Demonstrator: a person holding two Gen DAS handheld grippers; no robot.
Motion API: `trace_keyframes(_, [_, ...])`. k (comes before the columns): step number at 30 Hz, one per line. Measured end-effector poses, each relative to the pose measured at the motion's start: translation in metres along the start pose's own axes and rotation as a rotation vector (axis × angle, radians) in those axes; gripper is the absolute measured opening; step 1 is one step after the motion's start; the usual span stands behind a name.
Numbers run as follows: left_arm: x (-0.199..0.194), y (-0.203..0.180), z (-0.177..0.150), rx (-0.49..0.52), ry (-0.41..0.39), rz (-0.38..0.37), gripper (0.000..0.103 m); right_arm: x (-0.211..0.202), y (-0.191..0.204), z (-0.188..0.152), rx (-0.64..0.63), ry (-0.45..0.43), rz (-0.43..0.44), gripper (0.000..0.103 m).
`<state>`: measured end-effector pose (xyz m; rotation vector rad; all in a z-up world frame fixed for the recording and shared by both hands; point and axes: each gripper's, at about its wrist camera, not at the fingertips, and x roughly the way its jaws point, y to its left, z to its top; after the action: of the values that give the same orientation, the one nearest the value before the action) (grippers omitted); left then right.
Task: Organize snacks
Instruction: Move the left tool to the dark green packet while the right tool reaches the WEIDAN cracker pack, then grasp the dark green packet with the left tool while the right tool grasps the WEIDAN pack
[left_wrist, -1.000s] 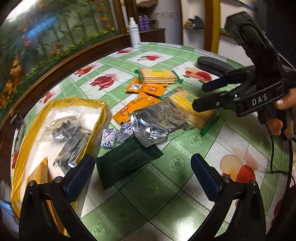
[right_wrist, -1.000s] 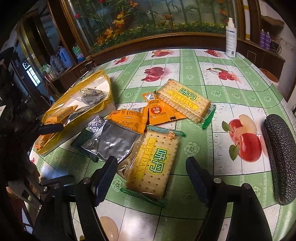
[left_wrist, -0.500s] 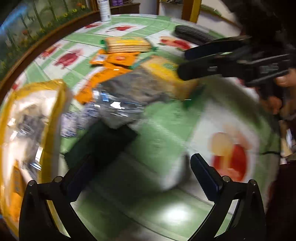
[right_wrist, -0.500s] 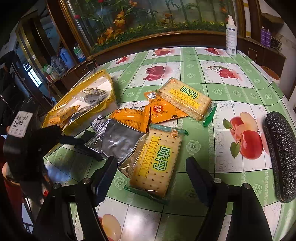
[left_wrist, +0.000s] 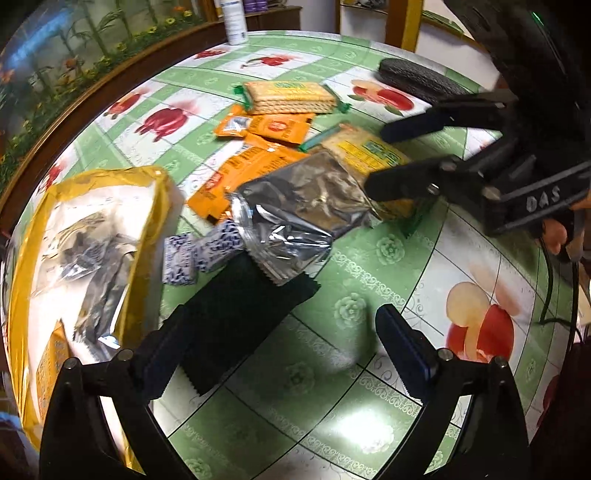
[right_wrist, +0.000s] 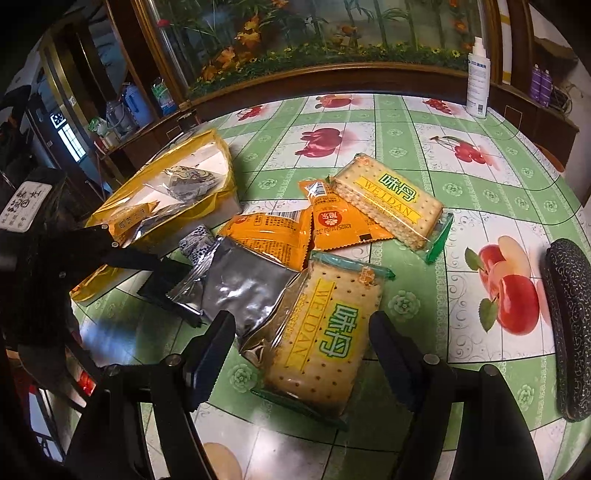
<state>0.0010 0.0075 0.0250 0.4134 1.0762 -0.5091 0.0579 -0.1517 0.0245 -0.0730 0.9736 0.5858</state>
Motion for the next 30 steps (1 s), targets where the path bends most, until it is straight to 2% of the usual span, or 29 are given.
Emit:
trace_keyframes(2, [0.007, 0.005, 0.002, 0.007, 0.006, 0.003, 0.099, 0.008, -0.004, 0.003, 0.004, 0.034, -0.023, 0.070])
trace_keyframes(6, [0.022, 0.027, 0.017, -0.018, 0.007, 0.034, 0.099, 0.012, -0.007, 0.005, 0.030, 0.057, -0.021, 0.072])
trace_keyframes(12, [0.027, 0.036, 0.015, -0.006, 0.064, -0.045, 0.098, 0.014, 0.010, 0.005, -0.035, 0.066, -0.076, 0.072])
trace_keyframes(14, [0.026, 0.032, 0.010, -0.003, 0.091, -0.084, 0.099, 0.012, 0.009, 0.004, -0.060, 0.077, -0.102, 0.068])
trace_keyframes(16, [0.023, 0.027, 0.004, 0.008, 0.101, -0.095, 0.099, 0.015, 0.005, 0.000, -0.090, 0.122, -0.153, 0.050])
trace_keyframes(22, [0.012, 0.007, -0.008, -0.054, 0.133, -0.173, 0.098, 0.004, -0.021, -0.014, -0.044, 0.121, -0.163, 0.048])
trace_keyframes(23, [0.011, 0.004, -0.008, -0.075, 0.131, -0.160, 0.096, 0.001, -0.025, -0.016, -0.030, 0.118, -0.152, 0.048])
trace_keyframes(25, [0.010, 0.007, -0.007, -0.157, 0.119, -0.081, 0.092, -0.002, -0.028, -0.017, -0.016, 0.111, -0.137, 0.048])
trace_keyframes(27, [0.010, 0.018, -0.008, -0.260, 0.103, 0.050, 0.092, -0.002, -0.027, -0.018, -0.008, 0.112, -0.133, 0.050])
trace_keyframes(28, [0.011, 0.020, -0.009, -0.282, 0.102, 0.121, 0.092, -0.002, -0.025, -0.018, -0.009, 0.108, -0.132, 0.051])
trace_keyframes(30, [0.009, 0.021, -0.010, -0.325, 0.080, 0.160, 0.092, -0.001, -0.020, -0.018, -0.017, 0.106, -0.137, 0.051])
